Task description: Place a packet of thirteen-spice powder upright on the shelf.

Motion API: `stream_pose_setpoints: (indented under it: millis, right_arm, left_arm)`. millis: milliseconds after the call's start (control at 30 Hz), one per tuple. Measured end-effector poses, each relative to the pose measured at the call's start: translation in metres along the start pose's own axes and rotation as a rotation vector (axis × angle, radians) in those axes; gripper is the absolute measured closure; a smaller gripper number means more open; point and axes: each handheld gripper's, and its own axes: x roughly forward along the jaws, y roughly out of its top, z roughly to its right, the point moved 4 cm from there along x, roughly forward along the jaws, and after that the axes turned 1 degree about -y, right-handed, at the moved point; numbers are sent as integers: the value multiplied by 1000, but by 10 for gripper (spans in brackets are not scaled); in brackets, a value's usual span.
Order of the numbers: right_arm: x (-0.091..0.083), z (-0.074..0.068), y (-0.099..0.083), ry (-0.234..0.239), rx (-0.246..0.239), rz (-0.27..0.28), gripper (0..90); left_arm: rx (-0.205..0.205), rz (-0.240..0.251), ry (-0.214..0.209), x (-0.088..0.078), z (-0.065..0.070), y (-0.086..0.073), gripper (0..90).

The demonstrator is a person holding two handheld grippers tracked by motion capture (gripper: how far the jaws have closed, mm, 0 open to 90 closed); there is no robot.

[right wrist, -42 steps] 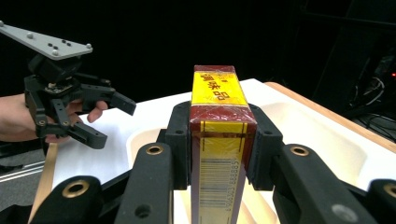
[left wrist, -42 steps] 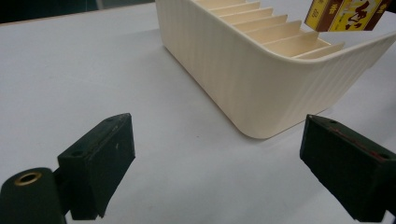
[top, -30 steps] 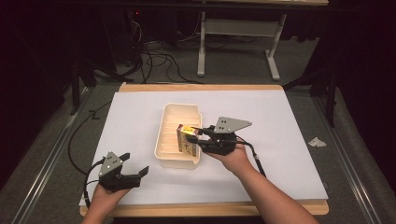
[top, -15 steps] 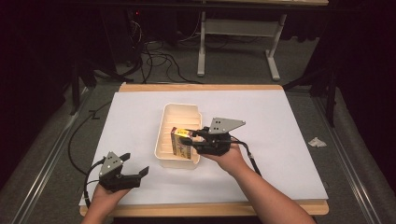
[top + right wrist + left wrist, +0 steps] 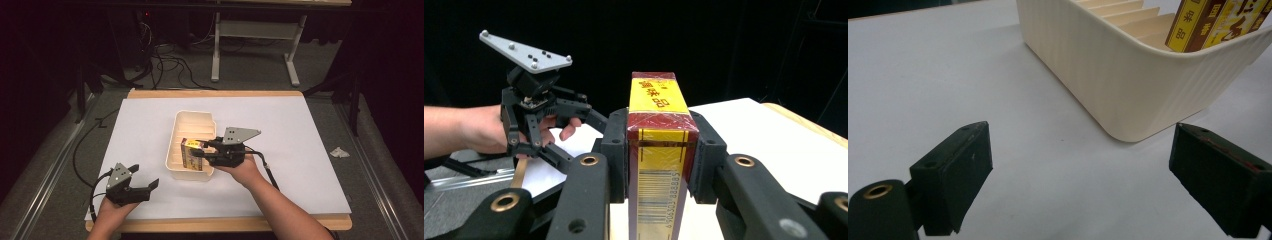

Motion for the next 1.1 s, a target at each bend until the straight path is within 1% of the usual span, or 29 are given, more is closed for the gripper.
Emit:
stream_pose_setpoints:
  millis: [33,167,367,467,867,967,1100]
  right_arm:
    - [0,0,0,1,-9,2,688]
    - [0,-1,0,5,-4,1,688]
    - [-1,-5,-1,3,-22,-10,688]
    - [-1,-5,-1,1,-19,-13,688]
    - [6,-6,-13,-6,-20,-43,688]
    - [10,-6,-20,-11,-19,-68,688]
    - [14,-5,-25,-9,-23,-83,687]
  left_arm:
    - [-1,1,2,0,0,0,110]
    - [-2,3,1,0,0,0,109]
    - [1,1,-4,0,1,0,110]
    - [-1,3,-6,-1,1,1,110]
    - [5,1,-4,-1,1,1,109]
    - [5,0,-5,-1,1,1,110]
    - [4,0,-5,-1,1,1,110]
